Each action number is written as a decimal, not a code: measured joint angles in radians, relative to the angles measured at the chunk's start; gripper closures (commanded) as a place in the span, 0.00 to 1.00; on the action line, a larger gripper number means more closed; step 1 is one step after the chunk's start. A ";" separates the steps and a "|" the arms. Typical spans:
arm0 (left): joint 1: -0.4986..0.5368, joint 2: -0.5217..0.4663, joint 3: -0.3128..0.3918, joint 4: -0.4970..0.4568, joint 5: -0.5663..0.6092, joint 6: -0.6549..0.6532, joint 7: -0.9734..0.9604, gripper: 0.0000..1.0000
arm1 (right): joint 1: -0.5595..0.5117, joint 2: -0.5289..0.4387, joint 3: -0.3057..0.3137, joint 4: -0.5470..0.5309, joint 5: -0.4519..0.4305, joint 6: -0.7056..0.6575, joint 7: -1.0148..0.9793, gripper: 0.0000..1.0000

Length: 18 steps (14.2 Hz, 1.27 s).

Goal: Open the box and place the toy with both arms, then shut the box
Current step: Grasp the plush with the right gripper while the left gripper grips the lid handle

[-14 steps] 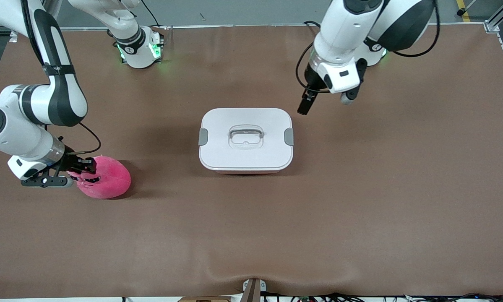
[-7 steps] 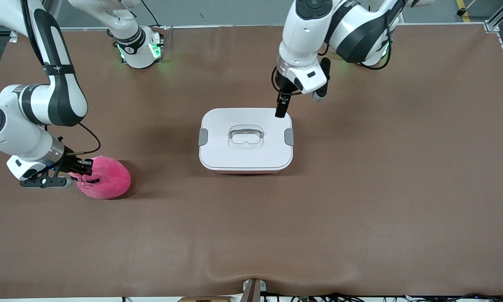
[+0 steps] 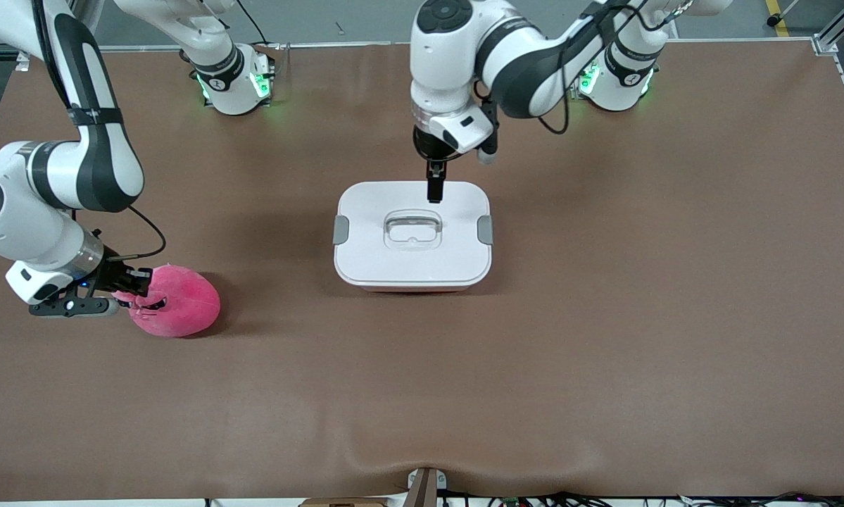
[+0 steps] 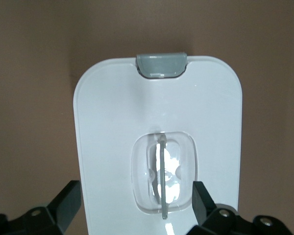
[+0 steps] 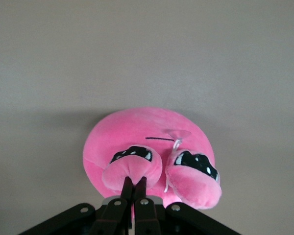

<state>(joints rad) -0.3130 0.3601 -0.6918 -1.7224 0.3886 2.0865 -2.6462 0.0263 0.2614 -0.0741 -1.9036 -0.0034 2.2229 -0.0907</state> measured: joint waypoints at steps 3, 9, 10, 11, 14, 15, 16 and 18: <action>-0.041 0.072 0.001 0.034 0.069 0.001 -0.071 0.13 | -0.001 0.000 -0.001 0.022 0.000 -0.035 -0.062 1.00; -0.065 0.131 0.003 0.079 0.118 0.001 -0.086 0.25 | -0.007 -0.002 -0.001 0.098 0.000 -0.165 -0.118 1.00; -0.067 0.140 0.003 0.088 0.121 0.001 -0.086 0.28 | -0.012 -0.003 -0.002 0.112 0.000 -0.184 -0.140 1.00; -0.068 0.149 0.003 0.096 0.129 0.001 -0.091 0.29 | -0.016 -0.003 -0.002 0.123 0.000 -0.198 -0.159 1.00; -0.070 0.173 0.004 0.110 0.158 0.001 -0.100 0.34 | -0.016 -0.011 -0.001 0.152 0.000 -0.249 -0.191 1.00; -0.070 0.180 0.004 0.114 0.160 0.001 -0.100 0.35 | -0.016 -0.015 -0.001 0.160 0.000 -0.254 -0.197 1.00; -0.071 0.188 0.004 0.121 0.161 0.001 -0.100 0.35 | -0.016 -0.018 0.000 0.167 0.000 -0.257 -0.203 1.00; -0.076 0.200 0.005 0.130 0.161 0.001 -0.100 0.35 | -0.016 -0.020 0.001 0.190 0.000 -0.290 -0.211 1.00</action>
<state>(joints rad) -0.3894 0.5604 -0.6865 -1.5924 0.5501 2.0878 -2.7467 0.0107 0.2415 -0.0731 -1.7136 -0.0037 1.9331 -0.3016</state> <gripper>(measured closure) 0.348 0.965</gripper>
